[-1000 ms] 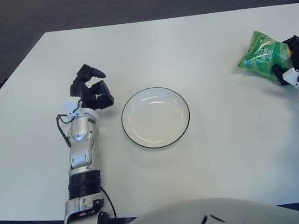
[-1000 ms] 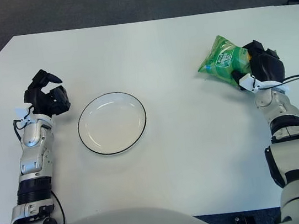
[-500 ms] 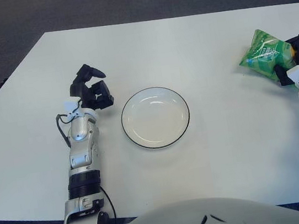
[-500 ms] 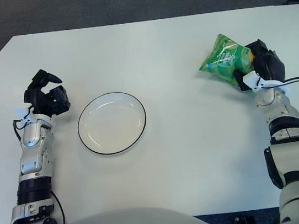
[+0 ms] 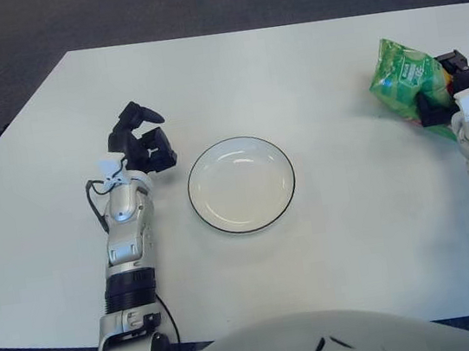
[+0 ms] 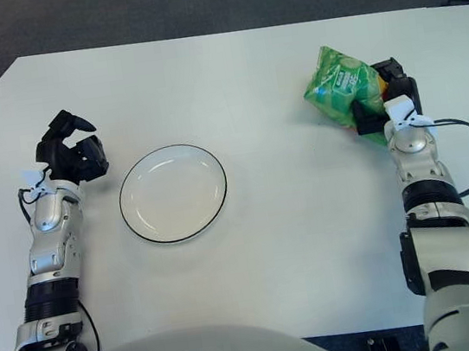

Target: Put the snack into the plate.

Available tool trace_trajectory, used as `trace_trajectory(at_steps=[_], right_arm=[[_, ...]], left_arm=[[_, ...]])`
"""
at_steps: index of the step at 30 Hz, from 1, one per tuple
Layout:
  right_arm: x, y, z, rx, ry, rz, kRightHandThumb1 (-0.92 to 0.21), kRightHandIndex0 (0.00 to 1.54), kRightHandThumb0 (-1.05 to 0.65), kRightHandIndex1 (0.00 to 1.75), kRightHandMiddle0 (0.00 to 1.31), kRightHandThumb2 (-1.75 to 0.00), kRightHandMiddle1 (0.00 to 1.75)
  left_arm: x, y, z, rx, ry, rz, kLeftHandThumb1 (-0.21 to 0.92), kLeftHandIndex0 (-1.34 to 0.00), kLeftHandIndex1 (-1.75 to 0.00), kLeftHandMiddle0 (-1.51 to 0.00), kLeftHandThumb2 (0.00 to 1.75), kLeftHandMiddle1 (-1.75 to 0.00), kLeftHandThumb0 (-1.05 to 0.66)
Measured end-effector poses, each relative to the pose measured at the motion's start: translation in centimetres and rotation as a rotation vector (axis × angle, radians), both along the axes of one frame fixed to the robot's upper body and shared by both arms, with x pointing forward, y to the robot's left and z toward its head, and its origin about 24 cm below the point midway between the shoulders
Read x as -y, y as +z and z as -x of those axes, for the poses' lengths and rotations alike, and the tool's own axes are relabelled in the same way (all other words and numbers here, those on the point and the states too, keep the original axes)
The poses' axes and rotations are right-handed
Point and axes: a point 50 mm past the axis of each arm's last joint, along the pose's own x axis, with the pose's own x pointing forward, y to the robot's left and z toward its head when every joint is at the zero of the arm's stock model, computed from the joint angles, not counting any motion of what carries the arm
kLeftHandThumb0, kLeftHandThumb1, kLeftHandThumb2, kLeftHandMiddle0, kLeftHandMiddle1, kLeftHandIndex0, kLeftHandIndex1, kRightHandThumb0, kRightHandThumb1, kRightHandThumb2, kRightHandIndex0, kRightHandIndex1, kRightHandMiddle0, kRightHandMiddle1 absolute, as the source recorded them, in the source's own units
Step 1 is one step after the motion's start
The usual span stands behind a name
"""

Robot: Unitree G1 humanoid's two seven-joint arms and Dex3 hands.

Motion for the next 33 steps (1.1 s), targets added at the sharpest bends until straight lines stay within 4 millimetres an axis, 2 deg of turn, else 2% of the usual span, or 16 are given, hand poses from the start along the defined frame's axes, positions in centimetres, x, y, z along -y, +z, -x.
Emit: trace_trajectory(at_steps=[8,15,21,33], right_arm=[[-2.4,0.5,-0.5,-0.007,0.088,-0.19,0.0,0.9,0.0,1.6,0.62,-1.63,1.75],[-2.8,0.8,-0.5,-0.013,0.169,-0.306,-0.01,0.9,0.0,1.6,0.61,-1.63,1.75],[-3.3,0.9,-0.6,-0.023,0.206,-0.361,-0.01,0.89,0.0,1.6,0.61,-1.62,1.75],[-6.7,2.4,-1.1,-0.033,0.342,-0.415,-0.03,0.88,0.0,1.61,0.6,-1.61,1.75]], left_arm=[[0.1,0.1,-0.1,0.003,-0.007,0.002,0.23,-0.68,-1.75,-1.31,1.42,-1.75,-0.51],[0.2,0.1,-0.2,0.005,-0.01,0.008,0.23,-0.68,-1.75,-1.31,1.42,-1.75,-0.51],[0.2,0.0,-0.2,0.001,-0.011,0.007,0.23,-0.68,-1.75,-1.31,1.42,-1.75,-0.51],[0.1,0.0,-0.4,-0.003,-0.021,-0.009,0.23,-0.68,-1.75,-1.3,1.42,-1.75,-0.51]])
